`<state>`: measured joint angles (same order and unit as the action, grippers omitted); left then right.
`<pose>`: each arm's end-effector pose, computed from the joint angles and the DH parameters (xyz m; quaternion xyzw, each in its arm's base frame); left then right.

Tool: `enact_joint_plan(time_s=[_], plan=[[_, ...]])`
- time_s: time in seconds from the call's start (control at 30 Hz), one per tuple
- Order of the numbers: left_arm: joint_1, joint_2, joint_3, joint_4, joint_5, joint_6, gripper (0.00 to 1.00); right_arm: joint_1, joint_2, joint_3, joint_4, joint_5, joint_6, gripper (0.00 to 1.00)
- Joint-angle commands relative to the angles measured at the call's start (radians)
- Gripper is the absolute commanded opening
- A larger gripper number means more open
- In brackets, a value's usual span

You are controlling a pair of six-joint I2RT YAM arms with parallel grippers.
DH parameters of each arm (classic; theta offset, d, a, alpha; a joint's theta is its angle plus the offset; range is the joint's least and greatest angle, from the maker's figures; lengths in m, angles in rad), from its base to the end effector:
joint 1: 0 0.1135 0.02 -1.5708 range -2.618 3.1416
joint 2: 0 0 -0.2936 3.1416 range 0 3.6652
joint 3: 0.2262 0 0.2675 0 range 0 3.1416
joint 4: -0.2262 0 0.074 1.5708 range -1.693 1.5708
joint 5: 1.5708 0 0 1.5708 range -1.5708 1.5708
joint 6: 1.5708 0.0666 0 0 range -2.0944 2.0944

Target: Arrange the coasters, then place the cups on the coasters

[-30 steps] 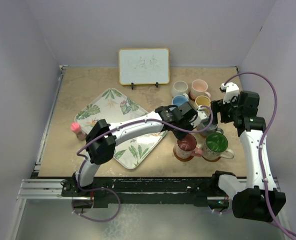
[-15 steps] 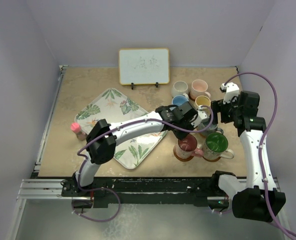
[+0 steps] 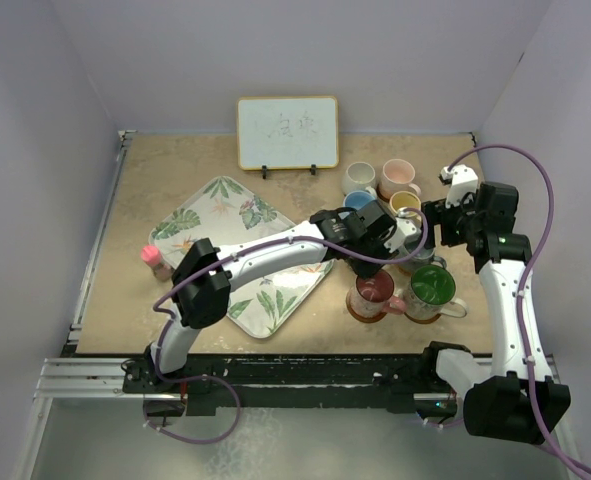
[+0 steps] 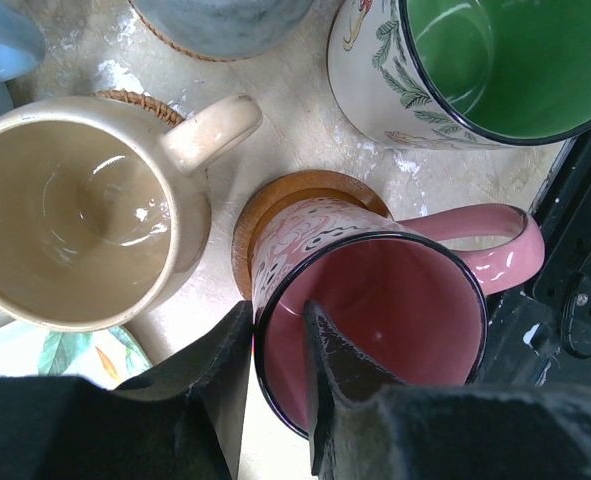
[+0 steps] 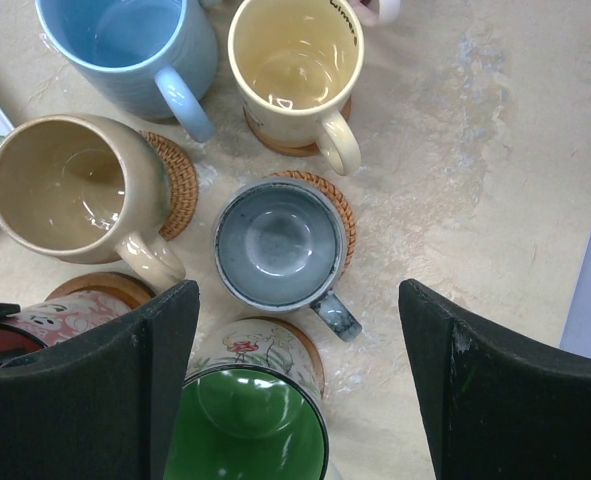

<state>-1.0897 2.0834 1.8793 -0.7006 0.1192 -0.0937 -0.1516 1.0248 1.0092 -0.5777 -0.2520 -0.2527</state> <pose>0.2327 -0.4629 0.2651 0.4677 0.8195 -0.2288 0.2395 0.2437 -0.0204 0.3429 -0.1032 0.8718 0.0152 0.4786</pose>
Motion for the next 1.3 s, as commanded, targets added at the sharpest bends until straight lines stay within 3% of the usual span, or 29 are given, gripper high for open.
enact_joint_plan(time_s=[0.0,0.3,0.5,0.67,0.83,1.13,1.27], plan=[[-0.005,-0.072,0.050,0.021,0.022,0.008,0.25,-0.006,-0.021,0.002,0.016,-0.009,0.014,0.83],[0.010,-0.207,-0.010,0.025,-0.006,0.063,0.33,-0.008,-0.027,0.020,0.025,0.049,0.025,0.85],[0.063,-0.326,-0.094,0.062,-0.045,0.102,0.46,-0.006,-0.026,0.041,0.037,0.113,0.004,0.87],[0.173,-0.422,-0.146,0.073,-0.107,0.132,0.55,-0.004,0.020,0.086,0.013,0.122,-0.003,0.87],[0.287,-0.519,-0.217,0.101,-0.258,0.175,0.69,0.003,0.088,0.161,-0.007,0.147,-0.018,0.89],[0.592,-0.769,-0.462,0.340,-0.424,0.159,0.98,0.039,0.195,0.266,-0.001,0.219,-0.008,0.96],[0.686,-0.845,-0.552,0.437,-0.503,0.164,0.93,0.038,0.216,0.281,0.016,0.202,0.002,1.00]])
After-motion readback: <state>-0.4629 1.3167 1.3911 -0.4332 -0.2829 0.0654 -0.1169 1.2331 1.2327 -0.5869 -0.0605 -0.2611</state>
